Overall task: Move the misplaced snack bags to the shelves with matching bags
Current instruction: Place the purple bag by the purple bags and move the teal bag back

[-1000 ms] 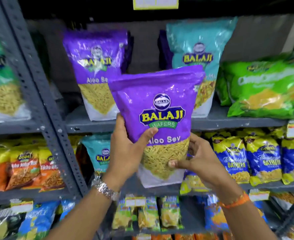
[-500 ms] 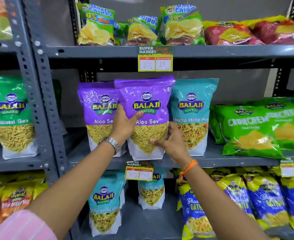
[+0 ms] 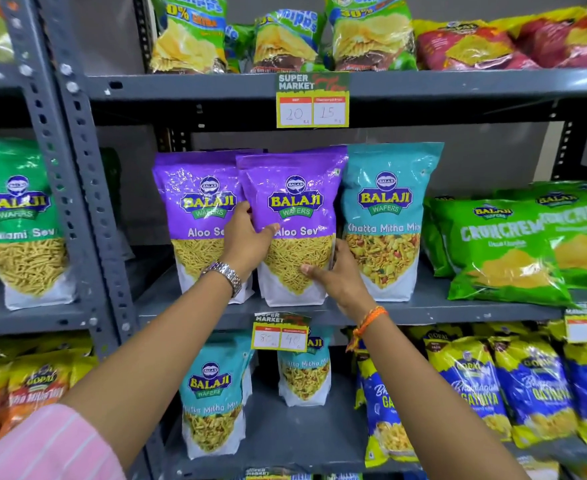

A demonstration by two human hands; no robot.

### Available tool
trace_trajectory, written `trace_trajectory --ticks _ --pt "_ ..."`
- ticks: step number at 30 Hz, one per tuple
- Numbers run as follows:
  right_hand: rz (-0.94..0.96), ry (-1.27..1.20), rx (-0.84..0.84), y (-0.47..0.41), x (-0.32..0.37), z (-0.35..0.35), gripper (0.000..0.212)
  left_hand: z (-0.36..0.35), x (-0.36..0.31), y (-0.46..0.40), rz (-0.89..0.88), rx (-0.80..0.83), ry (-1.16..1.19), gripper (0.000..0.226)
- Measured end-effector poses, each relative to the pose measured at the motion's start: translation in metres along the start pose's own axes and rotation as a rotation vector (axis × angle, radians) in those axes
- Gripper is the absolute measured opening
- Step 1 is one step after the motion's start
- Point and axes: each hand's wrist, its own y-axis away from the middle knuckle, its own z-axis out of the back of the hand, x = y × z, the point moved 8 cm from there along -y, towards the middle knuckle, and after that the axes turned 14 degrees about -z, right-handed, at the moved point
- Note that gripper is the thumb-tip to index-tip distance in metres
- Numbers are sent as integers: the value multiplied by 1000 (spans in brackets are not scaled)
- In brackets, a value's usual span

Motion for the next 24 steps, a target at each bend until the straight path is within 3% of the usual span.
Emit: trace_trajectory --ticks 4,7,9,12,14,18,20,22,24 --pt "-13 218 -63 9 -12 2 78 17 -9 19 -38 -119 -38 66" --pt "-3 242 -50 32 -16 10 83 34 -17 42 -105 -262 -55 56" --pt "-16 211 -73 48 -16 26 71 32 -25 60 -152 -277 -4 46" --pt "91 63 -295 66 0 80 35 6 -34 85 -186 -184 26 41" --pt "154 -51 -436 66 13 118 25 -23 -35 92 -171 -83 105 41" --pt "130 -118 -475 31 28 167 44 -90 -36 96 -130 163 167 44" --pt "66 -53 -443 3 33 179 63 -124 -34 96 -85 292 144 62" --pt "12 -64 -338 -22 36 179 75 -148 -32 95 -57 350 77 86" --pt "-21 -84 -205 -41 40 173 68 -165 -39 90 -83 366 -7 90"
